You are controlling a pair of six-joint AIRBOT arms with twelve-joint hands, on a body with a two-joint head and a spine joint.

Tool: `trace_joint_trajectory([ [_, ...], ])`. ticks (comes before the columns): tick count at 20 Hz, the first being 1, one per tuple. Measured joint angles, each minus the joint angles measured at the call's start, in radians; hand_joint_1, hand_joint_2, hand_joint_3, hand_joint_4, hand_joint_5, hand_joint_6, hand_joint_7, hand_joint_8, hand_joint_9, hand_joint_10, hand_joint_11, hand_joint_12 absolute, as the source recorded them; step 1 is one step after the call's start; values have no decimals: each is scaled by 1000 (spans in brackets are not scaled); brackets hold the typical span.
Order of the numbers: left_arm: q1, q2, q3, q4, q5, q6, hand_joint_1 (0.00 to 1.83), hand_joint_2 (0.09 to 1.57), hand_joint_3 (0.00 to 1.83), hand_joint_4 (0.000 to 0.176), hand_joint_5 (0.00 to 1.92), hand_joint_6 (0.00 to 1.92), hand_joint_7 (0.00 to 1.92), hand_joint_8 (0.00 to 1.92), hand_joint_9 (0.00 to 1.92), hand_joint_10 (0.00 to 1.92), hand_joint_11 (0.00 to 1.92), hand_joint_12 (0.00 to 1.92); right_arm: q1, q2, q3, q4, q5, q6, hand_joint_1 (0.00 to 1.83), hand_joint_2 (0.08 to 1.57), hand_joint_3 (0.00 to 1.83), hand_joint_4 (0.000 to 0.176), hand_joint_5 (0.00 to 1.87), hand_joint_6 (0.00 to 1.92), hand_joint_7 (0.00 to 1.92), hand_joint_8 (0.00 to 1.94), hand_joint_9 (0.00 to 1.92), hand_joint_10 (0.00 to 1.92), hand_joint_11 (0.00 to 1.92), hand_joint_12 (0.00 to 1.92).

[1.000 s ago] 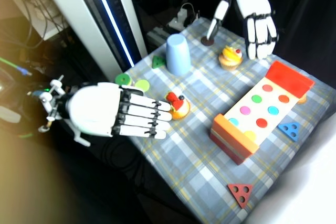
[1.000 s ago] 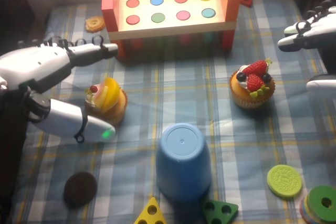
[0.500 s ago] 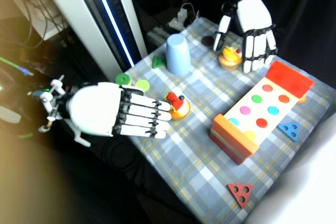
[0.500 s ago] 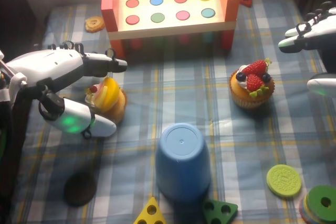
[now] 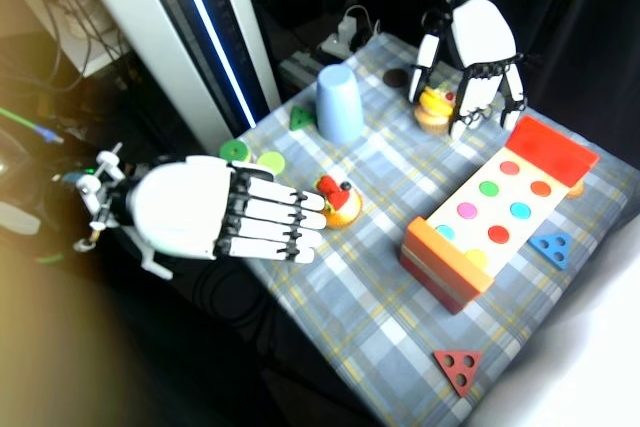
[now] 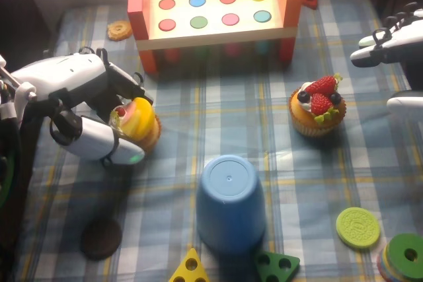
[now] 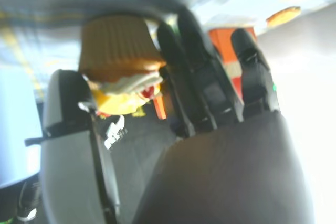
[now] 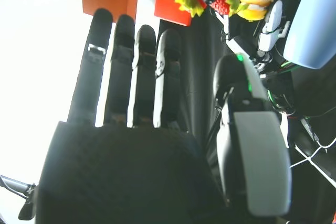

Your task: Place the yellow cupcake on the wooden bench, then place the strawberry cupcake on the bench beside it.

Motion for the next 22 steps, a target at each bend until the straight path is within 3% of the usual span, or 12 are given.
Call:
trace_joint_trajectory([
  [1, -5, -1, 0, 6, -4, -19, 1277, 1076, 25, 0, 992, 715, 1035, 900, 1035, 13, 1, 683, 0, 0, 0, 0, 0, 2, 639, 1278, 1, 0, 611, 1, 582, 0, 551, 0, 269, 722],
  [2, -7, -1, 0, 21, -13, -44, 1257, 1101, 8, 0, 970, 917, 1007, 952, 1033, 8, 0, 643, 0, 0, 0, 0, 0, 2, 637, 1280, 2, 0, 604, 0, 580, 0, 550, 0, 268, 725],
  [5, -48, 15, -5, 110, -30, -165, 1271, 1071, 1, 0, 1042, 841, 1082, 845, 1151, 43, 53, 653, 0, 0, 0, -1, 0, 2, 617, 1279, 0, 0, 605, 0, 583, 0, 547, 1, 234, 785],
  [7, -100, 37, -12, 171, -65, -201, 1268, 1063, 0, 0, 1022, 746, 1171, 829, 930, 2, 1, 585, 0, 1, 0, 2, -2, 2, 613, 1286, 1, 0, 616, 3, 583, 1, 548, 1, 226, 799],
  [9, -165, 40, -13, 222, -103, -233, 1273, 1044, 1, 0, 1036, 743, 1246, 674, 1050, 46, 3, 791, 0, 1, 0, 1, -1, 2, 611, 1284, 0, 0, 623, 4, 587, 2, 543, 0, 205, 796],
  [11, -233, 38, -12, 284, -126, -257, 1273, 1070, 1, 0, 1039, 841, 1097, 808, 1150, 65, 0, 976, 0, 1, 0, -1, -1, 2, 613, 1285, 0, 0, 639, 1, 602, 2, 555, 3, 239, 762],
  [13, -305, 7, 26, 310, -119, -258, 1270, 1060, 0, 0, 1010, 777, 1199, 765, 1082, 18, 0, 856, 0, 1, 0, 2, -3, 2, 614, 1291, 0, 0, 630, 0, 607, 0, 575, 2, 283, 723],
  [15, -383, -44, 97, 309, -68, -258, 1275, 1048, 0, 0, 1039, 719, 1228, 725, 1024, 1, 72, 946, 0, 0, 0, 0, -2, 2, 566, 1294, 1, 0, 629, 0, 602, 0, 574, 2, 292, 712],
  [17, -430, -113, 196, 251, 7, -237, 1268, 1041, 0, 0, 1060, 715, 1239, 674, 1093, 16, 136, 957, 0, -2, 2, -2, -2, 3, 591, 1297, 1, 0, 643, 5, 610, 4, 580, 4, 288, 714],
  [18, -438, -137, 228, 202, 42, -184, 1279, 1036, 0, 0, 1047, 723, 1283, 605, 1115, 12, 138, 918, 0, -2, 3, -2, 0, 3, 612, 1294, 0, 0, 636, 1, 616, 5, 588, 6, 289, 714],
  [20, -439, -197, 290, 35, 122, 17, 1268, 1065, 1, 0, 971, 838, 1211, 741, 1078, 1, 44, 1022, 0, -6, 10, 2, -2, 3, 645, 1291, 0, 0, 632, 0, 617, 0, 585, 1, 308, 675],
  [22, -439, -250, 341, -59, 171, 106, 1253, 1081, 0, 0, 939, 917, 1173, 787, 1010, 13, 66, 941, 0, -10, 10, -2, -2, 3, 648, 1290, 1, 0, 628, 0, 611, 0, 581, 0, 311, 664],
])
